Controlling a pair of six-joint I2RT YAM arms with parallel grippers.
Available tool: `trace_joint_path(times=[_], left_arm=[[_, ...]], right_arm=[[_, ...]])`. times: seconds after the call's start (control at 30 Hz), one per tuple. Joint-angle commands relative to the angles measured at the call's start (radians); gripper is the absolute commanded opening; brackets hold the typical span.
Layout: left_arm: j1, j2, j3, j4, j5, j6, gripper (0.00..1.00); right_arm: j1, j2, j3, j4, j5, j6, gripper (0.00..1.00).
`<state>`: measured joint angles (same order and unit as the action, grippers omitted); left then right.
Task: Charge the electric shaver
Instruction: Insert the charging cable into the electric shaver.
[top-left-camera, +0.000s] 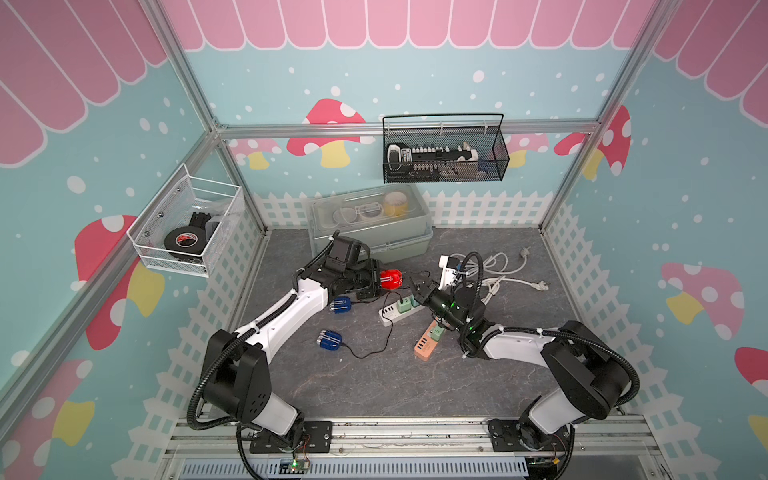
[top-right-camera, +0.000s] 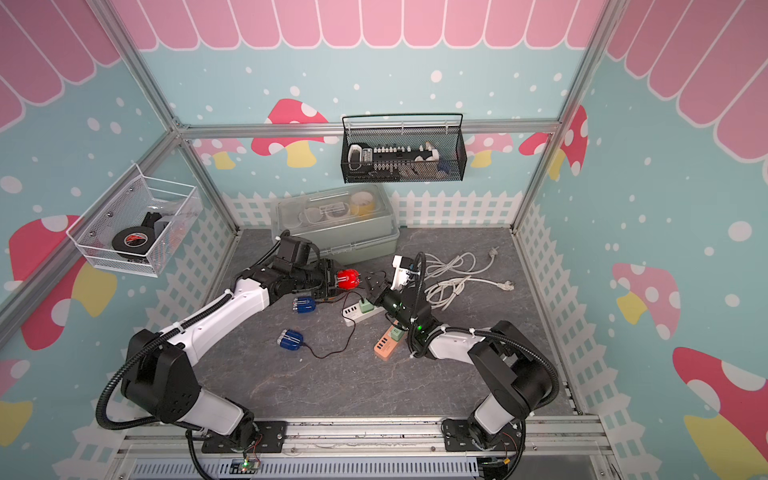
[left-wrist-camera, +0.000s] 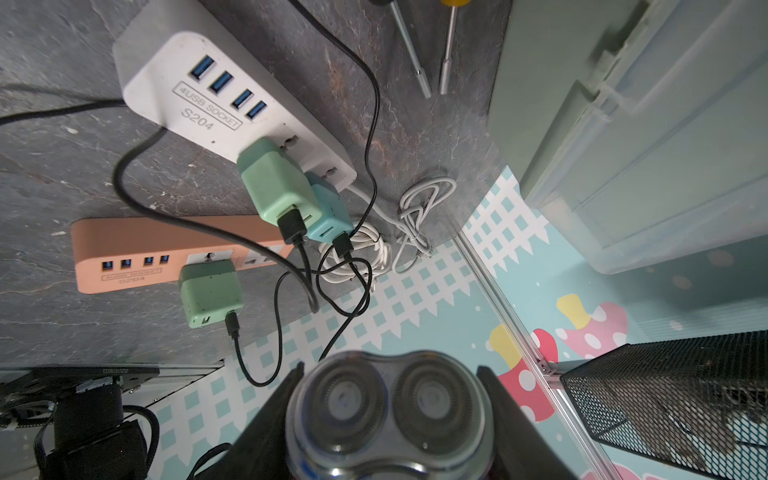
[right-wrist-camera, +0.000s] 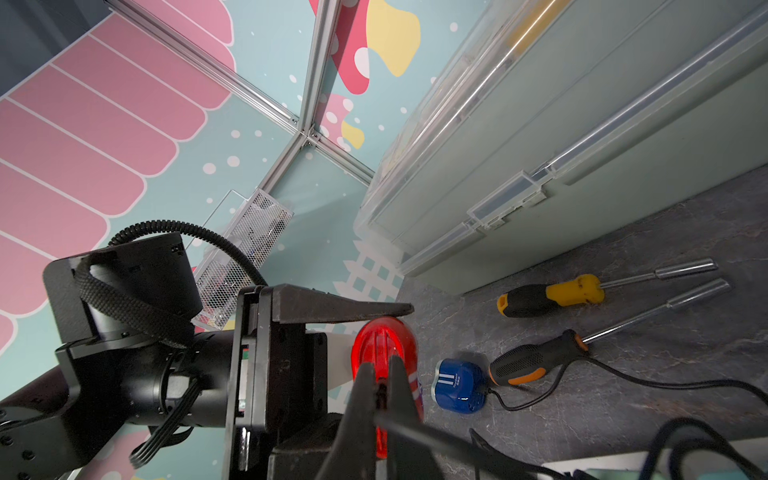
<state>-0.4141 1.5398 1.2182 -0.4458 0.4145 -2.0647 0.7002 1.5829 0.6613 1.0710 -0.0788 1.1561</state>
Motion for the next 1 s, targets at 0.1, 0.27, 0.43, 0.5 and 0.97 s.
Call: trace_joint_path(times=[0.1, 0.27, 0.43, 0.5, 0.97], left_arm=[[-0.004, 0.006, 0.034, 0.065, 0.031, -0.272, 0.00], [-0.003, 0.006, 0.030, 0.072, 0.029, -0.278, 0.00], [-0.004, 0.011, 0.037, 0.096, 0.030, -0.285, 0.00], [-0.004, 0.012, 0.043, 0.097, 0.034, -0.282, 0.00], [-0.012, 0.020, 0.070, 0.146, 0.096, -0.263, 0.00]], right_arm=[[0.005, 0.018, 0.037, 0.011, -0.030, -0.018, 0.00], [0.007, -0.001, 0.041, -0.014, -0.040, -0.025, 0.00], [0.012, -0.006, 0.035, -0.047, -0.041, -0.044, 0.00], [0.012, 0.011, 0.038, -0.033, -0.046, -0.052, 0.00], [0.033, 0.088, 0.121, -0.104, -0.119, -0.077, 0.00]])
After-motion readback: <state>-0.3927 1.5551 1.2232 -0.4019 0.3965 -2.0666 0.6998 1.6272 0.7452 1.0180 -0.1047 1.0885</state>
